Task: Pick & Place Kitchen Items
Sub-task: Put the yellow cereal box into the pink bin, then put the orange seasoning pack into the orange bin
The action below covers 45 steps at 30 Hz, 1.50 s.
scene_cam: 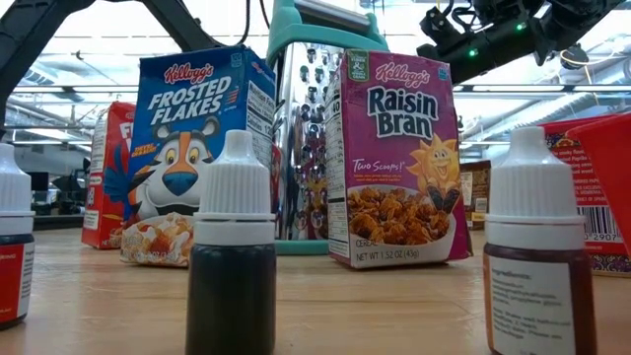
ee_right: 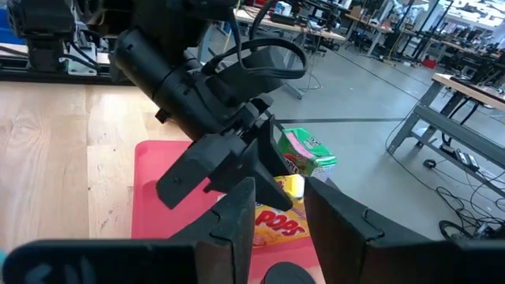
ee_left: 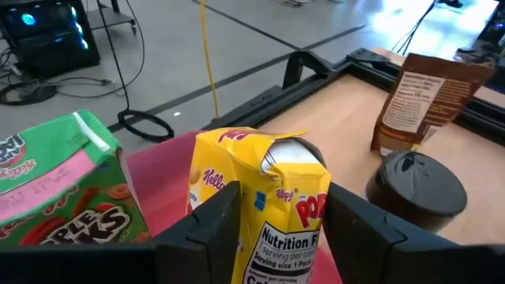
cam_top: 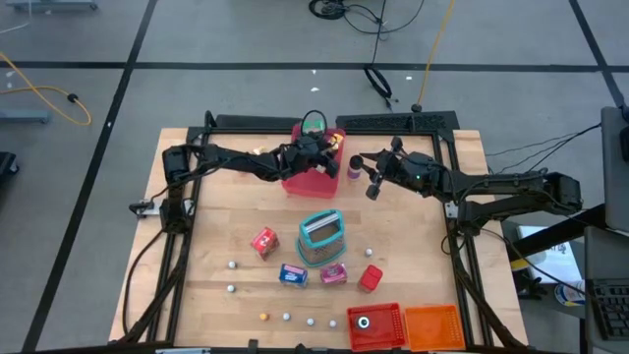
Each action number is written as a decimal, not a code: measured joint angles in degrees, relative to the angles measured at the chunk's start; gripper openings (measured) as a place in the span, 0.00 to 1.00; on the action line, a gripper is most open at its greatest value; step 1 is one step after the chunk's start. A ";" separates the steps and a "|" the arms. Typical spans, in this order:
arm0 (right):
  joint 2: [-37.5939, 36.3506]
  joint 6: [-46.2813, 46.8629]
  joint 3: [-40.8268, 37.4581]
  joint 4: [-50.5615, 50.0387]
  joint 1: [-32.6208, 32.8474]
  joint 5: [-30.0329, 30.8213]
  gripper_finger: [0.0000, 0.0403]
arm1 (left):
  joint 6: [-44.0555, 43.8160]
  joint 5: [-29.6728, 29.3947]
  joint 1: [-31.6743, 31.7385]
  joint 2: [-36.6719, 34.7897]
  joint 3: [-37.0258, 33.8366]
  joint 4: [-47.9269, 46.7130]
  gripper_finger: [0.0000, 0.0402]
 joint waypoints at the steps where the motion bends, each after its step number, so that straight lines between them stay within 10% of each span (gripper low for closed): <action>1: 0.00 0.00 0.00 0.00 0.00 0.00 0.25 | 0.40 0.00 -0.12 0.00 0.00 -0.14 0.42; 27: 0.02 0.15 0.00 -1.74 -0.02 0.29 0.25 | 1.29 3.90 -2.87 -6.47 -0.10 -8.26 0.63; 35: -0.10 1.92 0.00 -6.99 -1.23 17.62 0.25 | 3.62 1.44 -2.87 -8.64 -0.04 -10.10 0.64; 45: -0.90 13.07 -0.04 -20.63 -10.83 17.26 0.25 | 5.52 -3.13 -2.89 -14.51 -0.01 -18.11 0.64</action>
